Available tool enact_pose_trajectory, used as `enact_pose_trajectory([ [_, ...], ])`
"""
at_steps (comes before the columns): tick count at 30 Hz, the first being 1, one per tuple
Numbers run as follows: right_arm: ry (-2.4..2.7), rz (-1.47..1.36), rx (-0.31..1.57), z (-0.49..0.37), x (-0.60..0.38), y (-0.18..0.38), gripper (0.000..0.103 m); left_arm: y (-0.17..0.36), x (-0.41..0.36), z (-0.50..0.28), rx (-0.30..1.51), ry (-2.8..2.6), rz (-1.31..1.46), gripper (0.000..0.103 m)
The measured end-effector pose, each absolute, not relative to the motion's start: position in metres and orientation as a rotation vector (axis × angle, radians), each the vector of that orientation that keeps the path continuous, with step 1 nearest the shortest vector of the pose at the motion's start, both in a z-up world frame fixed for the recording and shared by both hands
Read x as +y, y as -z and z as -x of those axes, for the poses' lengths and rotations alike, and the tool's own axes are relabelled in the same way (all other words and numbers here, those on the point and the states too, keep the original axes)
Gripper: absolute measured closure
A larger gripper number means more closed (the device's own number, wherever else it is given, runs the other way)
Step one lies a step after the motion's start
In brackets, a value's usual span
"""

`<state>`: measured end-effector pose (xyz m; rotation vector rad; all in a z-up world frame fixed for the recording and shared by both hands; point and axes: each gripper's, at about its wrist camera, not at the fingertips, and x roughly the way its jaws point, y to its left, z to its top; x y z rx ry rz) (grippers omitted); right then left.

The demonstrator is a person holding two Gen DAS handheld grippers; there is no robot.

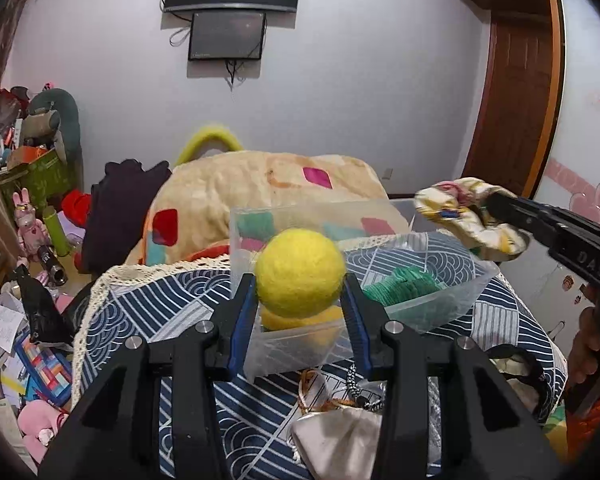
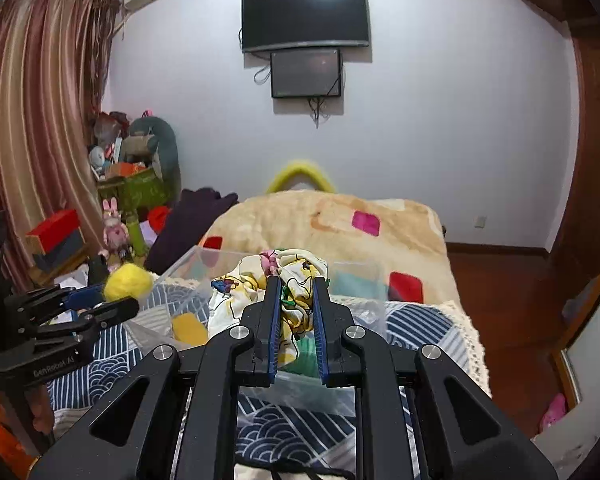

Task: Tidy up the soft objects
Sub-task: 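Lower the ball with the left tool into the box while the right tool drops the scrunchie in, then open both tools and withdraw them from the box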

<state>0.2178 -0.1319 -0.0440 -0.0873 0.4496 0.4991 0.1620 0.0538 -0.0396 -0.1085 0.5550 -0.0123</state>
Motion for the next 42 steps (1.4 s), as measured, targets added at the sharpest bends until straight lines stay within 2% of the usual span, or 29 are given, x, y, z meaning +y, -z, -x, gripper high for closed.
enact_pose_trajectory([
  [24, -0.526, 0.24, 0.686, -0.266, -0.095, 0.086, 0.089, 0.069, 0.025, -0.216, 0.677, 0.064, 0.033, 0.061],
  [28, -0.534, 0.257, 0.711, -0.264, -0.094, 0.089, 0.084, 0.068, 0.026, -0.217, 0.691, 0.071, 0.047, 0.056],
  [32, -0.531, 0.272, 0.713, -0.263, -0.096, 0.088, 0.082, 0.067, 0.028, -0.214, 0.69, 0.063, 0.048, 0.037],
  [36, -0.536, 0.256, 0.711, -0.262, -0.099, 0.084, 0.077, 0.065, 0.026, -0.209, 0.676, 0.069, 0.048, 0.035],
  [40, -0.539, 0.247, 0.677, -0.254, -0.104, 0.076, 0.061, 0.06, 0.021, -0.203, 0.658, 0.061, 0.017, 0.033],
  [42, -0.525, 0.257, 0.638, -0.246, -0.108, 0.07, 0.055, 0.056, 0.02, -0.198, 0.645, 0.061, 0.014, 0.029],
])
